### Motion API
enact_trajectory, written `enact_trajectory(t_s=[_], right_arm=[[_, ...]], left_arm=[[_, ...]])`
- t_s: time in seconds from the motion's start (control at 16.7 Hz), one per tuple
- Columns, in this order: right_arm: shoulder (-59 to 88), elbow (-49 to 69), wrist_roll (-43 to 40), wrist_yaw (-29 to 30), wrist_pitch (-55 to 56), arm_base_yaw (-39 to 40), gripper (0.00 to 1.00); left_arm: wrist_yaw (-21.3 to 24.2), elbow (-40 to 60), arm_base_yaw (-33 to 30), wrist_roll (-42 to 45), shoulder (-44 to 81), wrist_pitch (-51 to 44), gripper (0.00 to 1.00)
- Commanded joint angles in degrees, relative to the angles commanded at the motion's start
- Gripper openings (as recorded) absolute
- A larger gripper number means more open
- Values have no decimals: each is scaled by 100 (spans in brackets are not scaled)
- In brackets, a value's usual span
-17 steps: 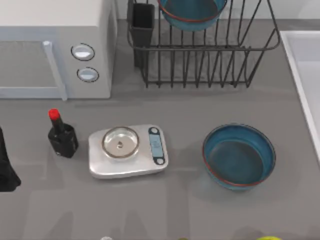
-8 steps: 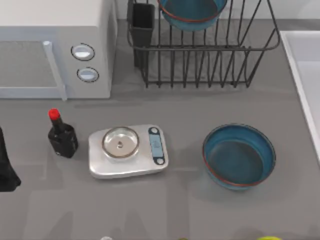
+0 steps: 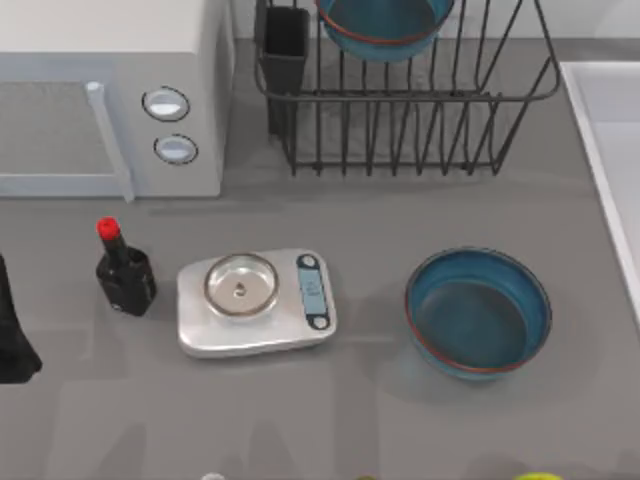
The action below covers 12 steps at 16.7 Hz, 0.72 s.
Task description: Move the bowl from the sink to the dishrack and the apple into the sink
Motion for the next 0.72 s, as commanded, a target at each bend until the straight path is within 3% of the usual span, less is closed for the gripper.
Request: enact_trajectory(t_s=[0.72], right_arm=[[-309, -67, -5, 99, -291, 70, 100]], left_arm=[[0, 0, 0, 0, 0, 0, 100]])
